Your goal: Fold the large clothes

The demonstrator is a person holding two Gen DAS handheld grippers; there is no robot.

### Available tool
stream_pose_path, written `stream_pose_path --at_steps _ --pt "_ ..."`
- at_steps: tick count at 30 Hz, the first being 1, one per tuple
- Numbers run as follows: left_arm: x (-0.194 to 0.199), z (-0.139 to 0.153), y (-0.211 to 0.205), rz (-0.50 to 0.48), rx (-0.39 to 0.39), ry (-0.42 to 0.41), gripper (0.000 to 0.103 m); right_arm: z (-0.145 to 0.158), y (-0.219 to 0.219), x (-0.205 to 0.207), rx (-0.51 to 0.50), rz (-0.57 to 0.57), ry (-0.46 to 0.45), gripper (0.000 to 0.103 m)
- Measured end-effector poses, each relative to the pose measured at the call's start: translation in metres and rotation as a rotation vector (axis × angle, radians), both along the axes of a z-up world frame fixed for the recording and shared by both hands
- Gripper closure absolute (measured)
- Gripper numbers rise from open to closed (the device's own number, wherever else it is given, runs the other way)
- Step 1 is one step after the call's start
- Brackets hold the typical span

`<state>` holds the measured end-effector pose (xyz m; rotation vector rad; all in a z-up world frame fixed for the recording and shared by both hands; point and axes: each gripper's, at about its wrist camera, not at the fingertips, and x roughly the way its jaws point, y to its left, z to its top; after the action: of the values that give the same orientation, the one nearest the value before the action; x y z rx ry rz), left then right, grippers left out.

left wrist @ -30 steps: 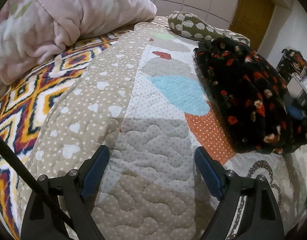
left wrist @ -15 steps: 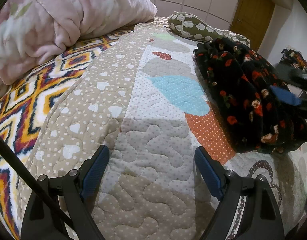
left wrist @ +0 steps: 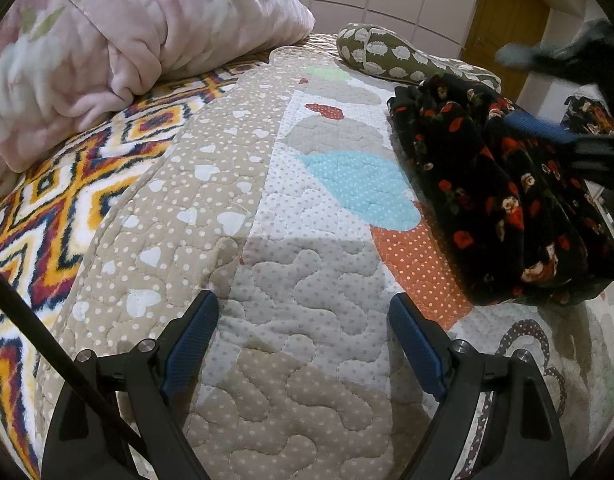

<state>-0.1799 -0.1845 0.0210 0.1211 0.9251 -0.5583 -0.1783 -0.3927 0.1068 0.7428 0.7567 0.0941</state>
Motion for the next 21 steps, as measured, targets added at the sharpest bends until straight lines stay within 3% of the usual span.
stream_pose_path --at_steps 2,4,8,14,17,21 --pt "0.000 0.000 0.000 0.000 0.000 0.000 0.017 -0.026 -0.004 0.016 0.035 -0.002 0.081 0.041" --pt "0.000 0.000 0.000 0.000 0.000 -0.001 0.017 -0.043 -0.006 0.022 0.085 -0.010 0.094 0.042" --pt "0.000 0.000 -0.001 -0.001 0.001 -0.001 0.017 -0.026 0.000 0.019 0.066 0.017 0.094 0.042" --pt "0.000 0.000 -0.001 0.000 0.007 -0.003 0.017 0.013 -0.015 -0.038 0.082 -0.011 -0.052 0.038" --pt "-0.001 0.000 -0.002 0.000 0.011 -0.005 0.017 0.004 -0.021 -0.061 0.068 -0.039 -0.036 0.037" --pt "0.000 -0.001 -0.002 0.000 0.021 -0.008 0.017 -0.033 -0.018 -0.067 0.046 -0.030 0.070 0.037"
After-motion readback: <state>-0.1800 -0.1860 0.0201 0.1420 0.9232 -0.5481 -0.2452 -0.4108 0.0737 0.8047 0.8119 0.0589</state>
